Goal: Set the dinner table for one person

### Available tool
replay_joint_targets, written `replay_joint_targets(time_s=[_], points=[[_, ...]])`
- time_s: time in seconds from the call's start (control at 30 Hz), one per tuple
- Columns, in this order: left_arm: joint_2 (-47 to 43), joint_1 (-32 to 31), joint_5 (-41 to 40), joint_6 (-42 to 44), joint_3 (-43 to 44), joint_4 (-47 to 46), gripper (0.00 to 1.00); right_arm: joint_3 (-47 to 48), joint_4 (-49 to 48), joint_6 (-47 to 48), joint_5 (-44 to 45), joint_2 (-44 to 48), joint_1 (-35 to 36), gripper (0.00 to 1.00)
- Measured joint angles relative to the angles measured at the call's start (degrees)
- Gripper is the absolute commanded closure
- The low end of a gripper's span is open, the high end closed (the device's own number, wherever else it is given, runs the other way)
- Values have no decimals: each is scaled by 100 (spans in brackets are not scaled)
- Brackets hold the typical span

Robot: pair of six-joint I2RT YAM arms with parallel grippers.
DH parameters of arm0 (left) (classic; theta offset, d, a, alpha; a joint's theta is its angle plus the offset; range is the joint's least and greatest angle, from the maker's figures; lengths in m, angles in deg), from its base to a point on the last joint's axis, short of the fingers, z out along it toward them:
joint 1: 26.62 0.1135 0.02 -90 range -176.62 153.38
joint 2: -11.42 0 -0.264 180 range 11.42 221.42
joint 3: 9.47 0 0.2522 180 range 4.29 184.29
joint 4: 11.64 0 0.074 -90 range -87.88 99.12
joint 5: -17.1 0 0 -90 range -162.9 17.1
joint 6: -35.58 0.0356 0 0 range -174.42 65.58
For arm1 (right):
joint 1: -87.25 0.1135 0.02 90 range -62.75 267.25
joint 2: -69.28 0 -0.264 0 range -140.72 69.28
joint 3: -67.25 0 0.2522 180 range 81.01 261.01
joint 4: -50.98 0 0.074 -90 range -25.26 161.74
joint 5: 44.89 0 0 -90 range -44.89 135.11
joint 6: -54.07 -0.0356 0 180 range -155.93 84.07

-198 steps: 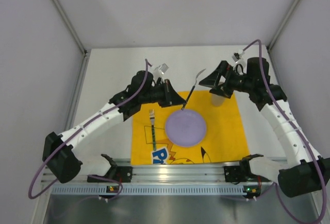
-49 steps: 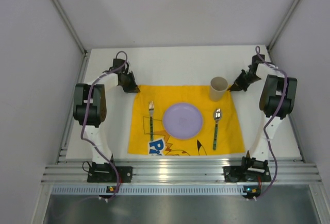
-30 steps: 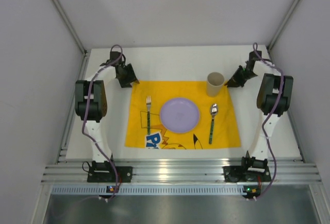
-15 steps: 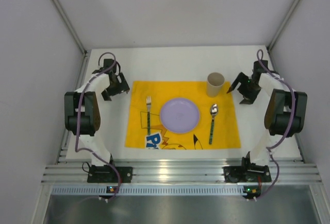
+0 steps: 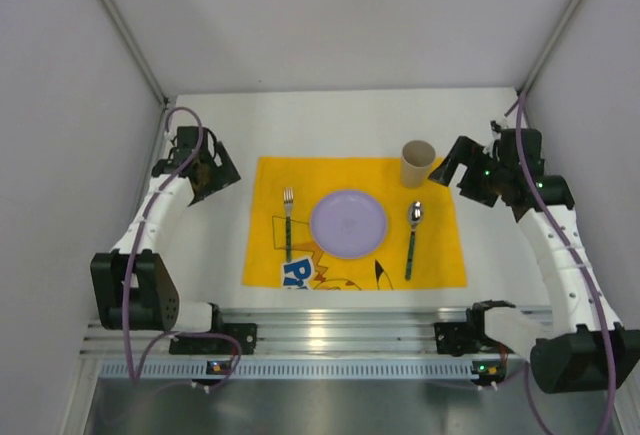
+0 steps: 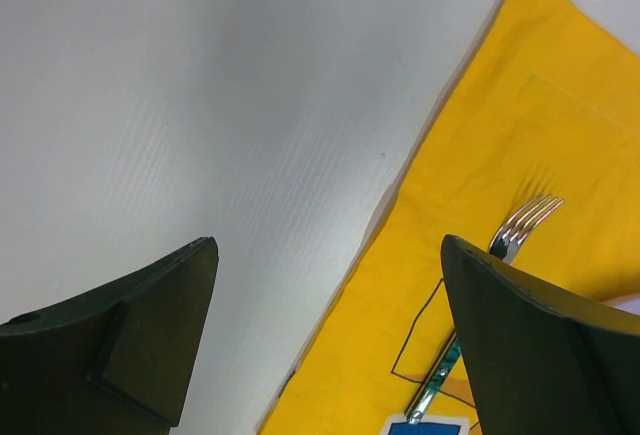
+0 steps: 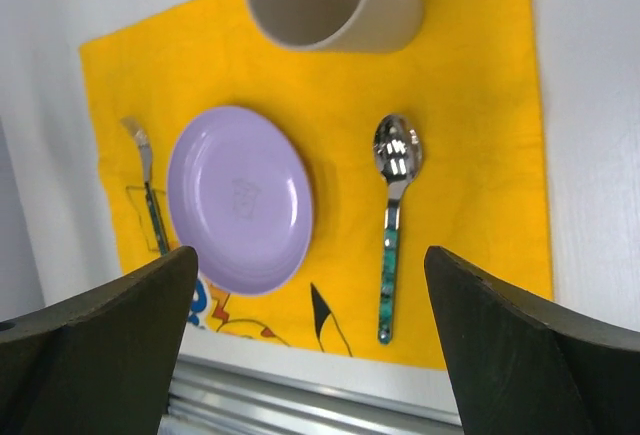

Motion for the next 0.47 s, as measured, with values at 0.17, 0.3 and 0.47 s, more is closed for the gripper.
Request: replay_joint_targets(time_s=[0.17,0.3,0.47], points=[[-551,0,39,-37,-308,166,2,-4,529,4,-179,675,334,1],[-901,0,39,-42,-365,249,2,-7,935,-9,-275,1357,363,0],[-1224,0,31,-35,-424,350,2,72,1399,15,-350,2197,393,0]])
